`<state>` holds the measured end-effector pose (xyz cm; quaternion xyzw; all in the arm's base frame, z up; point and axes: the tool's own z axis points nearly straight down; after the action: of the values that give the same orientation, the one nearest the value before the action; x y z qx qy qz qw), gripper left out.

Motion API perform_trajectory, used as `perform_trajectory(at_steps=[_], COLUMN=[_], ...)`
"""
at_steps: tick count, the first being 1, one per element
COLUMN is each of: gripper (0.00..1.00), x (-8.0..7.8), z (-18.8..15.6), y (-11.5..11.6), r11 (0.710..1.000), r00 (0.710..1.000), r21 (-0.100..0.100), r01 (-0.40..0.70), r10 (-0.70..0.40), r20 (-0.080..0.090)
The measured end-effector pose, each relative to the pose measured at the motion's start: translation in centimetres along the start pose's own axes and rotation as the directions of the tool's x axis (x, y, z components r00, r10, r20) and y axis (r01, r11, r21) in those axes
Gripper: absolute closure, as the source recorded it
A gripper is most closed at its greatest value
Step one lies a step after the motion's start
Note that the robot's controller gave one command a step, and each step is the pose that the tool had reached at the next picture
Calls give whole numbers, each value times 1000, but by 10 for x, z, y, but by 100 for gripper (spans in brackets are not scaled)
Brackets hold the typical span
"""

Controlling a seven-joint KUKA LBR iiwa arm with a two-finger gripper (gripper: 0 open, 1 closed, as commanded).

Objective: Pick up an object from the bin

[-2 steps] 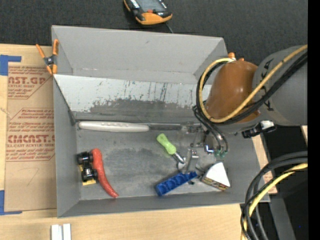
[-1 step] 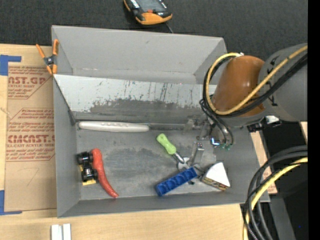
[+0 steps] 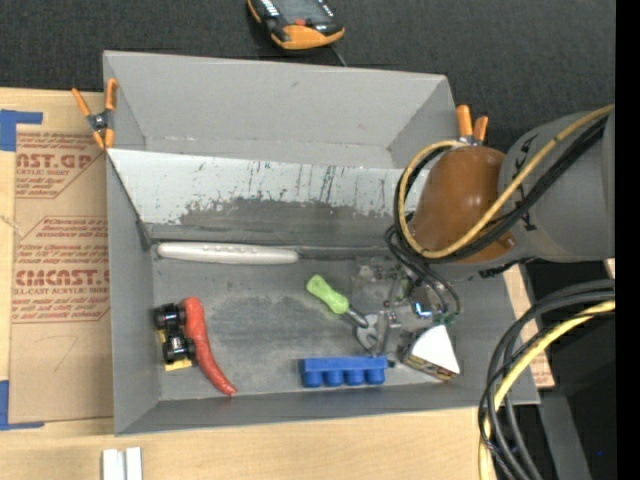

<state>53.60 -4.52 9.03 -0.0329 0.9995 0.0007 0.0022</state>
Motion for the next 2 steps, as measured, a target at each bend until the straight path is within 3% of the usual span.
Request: perform_trajectory(at_steps=[1,2], gripper=[0,0], x=[12,7], z=[19,18], y=[30,-8], r11=[987,999], r00=[987,999], r21=[0,0], r01=[-163,32], r10=[163,-32], r20=[12,9])
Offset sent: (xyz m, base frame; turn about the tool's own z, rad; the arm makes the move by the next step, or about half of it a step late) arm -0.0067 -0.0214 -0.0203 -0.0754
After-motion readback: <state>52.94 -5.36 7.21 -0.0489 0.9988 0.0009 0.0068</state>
